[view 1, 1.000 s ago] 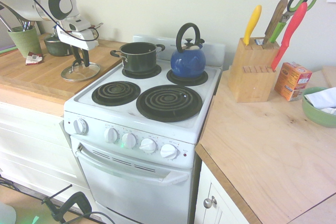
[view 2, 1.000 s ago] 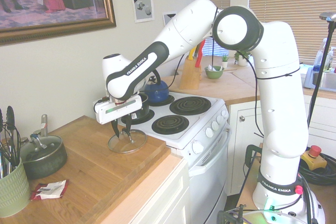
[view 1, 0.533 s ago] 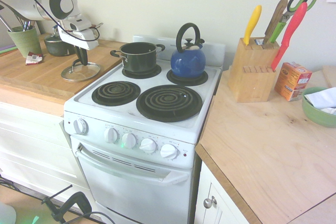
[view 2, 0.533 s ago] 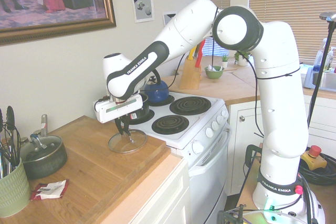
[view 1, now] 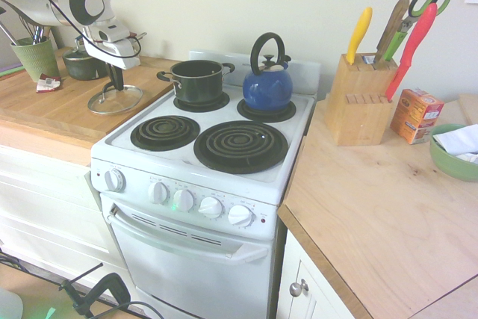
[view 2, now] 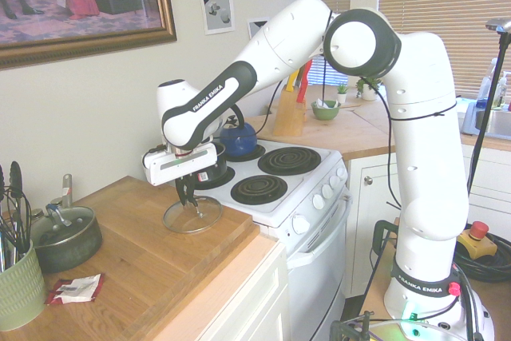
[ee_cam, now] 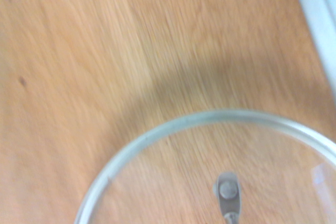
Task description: Cover the lid of the pot
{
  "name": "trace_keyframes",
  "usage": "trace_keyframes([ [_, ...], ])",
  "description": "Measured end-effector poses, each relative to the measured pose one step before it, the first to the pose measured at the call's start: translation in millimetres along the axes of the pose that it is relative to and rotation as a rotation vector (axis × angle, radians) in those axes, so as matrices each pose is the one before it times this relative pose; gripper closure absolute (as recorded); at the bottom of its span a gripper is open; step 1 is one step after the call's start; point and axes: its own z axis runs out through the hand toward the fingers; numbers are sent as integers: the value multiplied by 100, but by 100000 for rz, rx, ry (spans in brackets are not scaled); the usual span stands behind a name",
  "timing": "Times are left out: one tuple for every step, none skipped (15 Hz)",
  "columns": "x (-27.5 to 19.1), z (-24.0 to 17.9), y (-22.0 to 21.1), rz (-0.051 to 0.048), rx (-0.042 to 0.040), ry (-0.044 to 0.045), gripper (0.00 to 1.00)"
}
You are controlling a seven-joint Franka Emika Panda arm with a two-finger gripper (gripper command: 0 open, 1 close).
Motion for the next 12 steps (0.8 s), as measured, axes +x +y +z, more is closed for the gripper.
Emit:
trace_keyframes([
  [539,-1707,139,1354,1649,-135,100],
  [730,-1897,210,1309,1472,194,100],
  [1073,-1919,358,1516,1247,404,100],
  [1213,-1630,249,1863,875,423,100],
  [1432,-1333,177,2046,672,366,100],
  [1722,-1115,98,2083,517,253,100],
  [1862,-929,134,2293,392,-137,100],
  [1794,-744,56,2430,452,-286,100],
  [1900,-618,-9,2567,369,-58,100],
  [1946,-343,-208,2404,-21,-282,100],
  [1785,-51,-393,2060,-73,-637,100],
  [1623,181,-571,2019,-82,-525,100],
])
